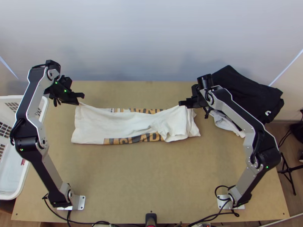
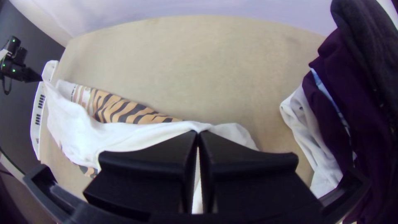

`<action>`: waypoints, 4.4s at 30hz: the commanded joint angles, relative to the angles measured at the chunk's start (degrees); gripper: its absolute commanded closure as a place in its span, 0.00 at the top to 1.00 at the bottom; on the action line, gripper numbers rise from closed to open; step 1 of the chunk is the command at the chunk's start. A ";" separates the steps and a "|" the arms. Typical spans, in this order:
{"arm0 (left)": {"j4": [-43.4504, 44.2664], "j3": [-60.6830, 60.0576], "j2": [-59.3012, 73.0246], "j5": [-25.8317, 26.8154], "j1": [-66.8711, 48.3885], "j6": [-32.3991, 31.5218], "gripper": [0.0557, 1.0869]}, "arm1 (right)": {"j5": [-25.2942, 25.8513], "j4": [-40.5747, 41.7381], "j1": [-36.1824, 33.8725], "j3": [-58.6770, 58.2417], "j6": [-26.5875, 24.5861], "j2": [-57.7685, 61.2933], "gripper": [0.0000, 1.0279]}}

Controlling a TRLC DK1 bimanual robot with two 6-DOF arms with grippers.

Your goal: Fold the t-shirt

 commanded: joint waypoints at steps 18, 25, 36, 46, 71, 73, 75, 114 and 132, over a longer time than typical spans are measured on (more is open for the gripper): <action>7.03 -13.42 -6.13 21.59 18.32 7.42 0.93 | 11.96 -4.18 3.42 -5.46 4.81 -22.36 0.97; 15.20 -28.63 -7.54 27.57 19.64 12.17 0.93 | 11.78 -7.69 3.60 -5.20 6.30 -25.26 0.97; 20.65 -39.17 -7.19 29.15 17.35 15.25 0.93 | 11.61 -10.42 3.34 -2.65 6.92 -26.58 0.97; 26.45 -43.74 -7.10 30.21 10.67 10.32 0.93 | 11.61 -12.88 3.42 0.87 8.59 -27.55 0.97; 20.74 -26.25 -5.43 21.95 29.22 10.59 0.04 | 11.52 -19.91 -3.61 -2.04 6.57 -39.15 0.97; 15.81 -22.82 -4.64 20.63 30.36 11.20 0.04 | 11.43 -19.91 -3.61 -2.47 6.74 -39.24 0.97; 12.56 -23.35 -7.63 20.45 29.04 11.47 0.04 | 11.43 -19.82 -3.43 -2.91 7.01 -39.24 0.97; 17.75 17.52 11.88 19.92 -42.41 -29.14 0.96 | 9.76 -14.37 -2.47 -21.37 15.53 -48.29 0.97; 10.98 11.98 -0.68 22.47 -23.60 -34.06 0.95 | -5.71 4.88 10.54 -10.21 21.07 -11.02 0.97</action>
